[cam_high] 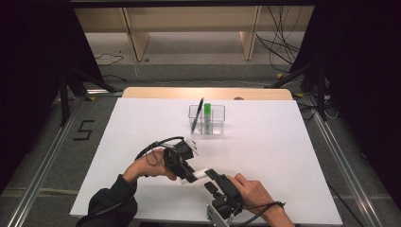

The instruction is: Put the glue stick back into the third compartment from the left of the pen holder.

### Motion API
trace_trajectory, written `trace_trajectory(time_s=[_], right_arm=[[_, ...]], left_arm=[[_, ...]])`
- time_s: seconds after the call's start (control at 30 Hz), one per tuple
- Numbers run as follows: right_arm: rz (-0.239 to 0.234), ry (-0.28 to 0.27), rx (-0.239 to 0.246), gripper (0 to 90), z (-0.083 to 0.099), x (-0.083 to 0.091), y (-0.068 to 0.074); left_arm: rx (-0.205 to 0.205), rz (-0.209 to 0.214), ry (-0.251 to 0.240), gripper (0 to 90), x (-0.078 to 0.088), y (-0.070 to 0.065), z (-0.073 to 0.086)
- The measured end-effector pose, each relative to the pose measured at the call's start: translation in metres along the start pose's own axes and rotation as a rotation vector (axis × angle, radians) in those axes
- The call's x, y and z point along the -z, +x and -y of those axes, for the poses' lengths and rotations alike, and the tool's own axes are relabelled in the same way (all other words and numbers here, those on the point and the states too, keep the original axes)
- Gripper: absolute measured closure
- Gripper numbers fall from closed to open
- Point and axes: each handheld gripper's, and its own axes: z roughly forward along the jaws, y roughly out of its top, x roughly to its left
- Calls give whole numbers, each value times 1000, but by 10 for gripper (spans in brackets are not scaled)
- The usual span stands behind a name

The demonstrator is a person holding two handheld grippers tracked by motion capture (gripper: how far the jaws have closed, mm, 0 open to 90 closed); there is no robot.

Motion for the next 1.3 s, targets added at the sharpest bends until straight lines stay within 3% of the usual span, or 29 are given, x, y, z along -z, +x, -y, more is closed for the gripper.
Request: trace_trajectory(time_s=[0.13,0.2,0.27,0.43,0.57,0.73,0.87,1.07,1.3], right_arm=[[-13,44,-139,408,10,1,-9],[-21,47,-178,401,15,2,-12],[-32,59,-252,389,19,3,-15],[-71,75,-456,361,30,5,-25],[-94,66,-638,336,38,7,-33],[-153,7,-939,324,52,11,-43],[-186,-13,-1111,318,65,15,-48],[-195,-34,-1239,314,80,21,-48],[-182,-31,-1285,302,90,30,-45]], left_arm=[[57,-49,-76,700,5,6,0],[79,-72,-105,700,8,8,0],[88,-101,-139,700,9,10,-2],[160,-167,-248,699,14,15,-7],[206,-215,-342,699,16,22,-12],[239,-265,-466,699,15,27,-20],[274,-289,-548,699,15,31,-27],[296,-300,-606,699,12,34,-39],[307,-330,-650,699,10,40,-53]])
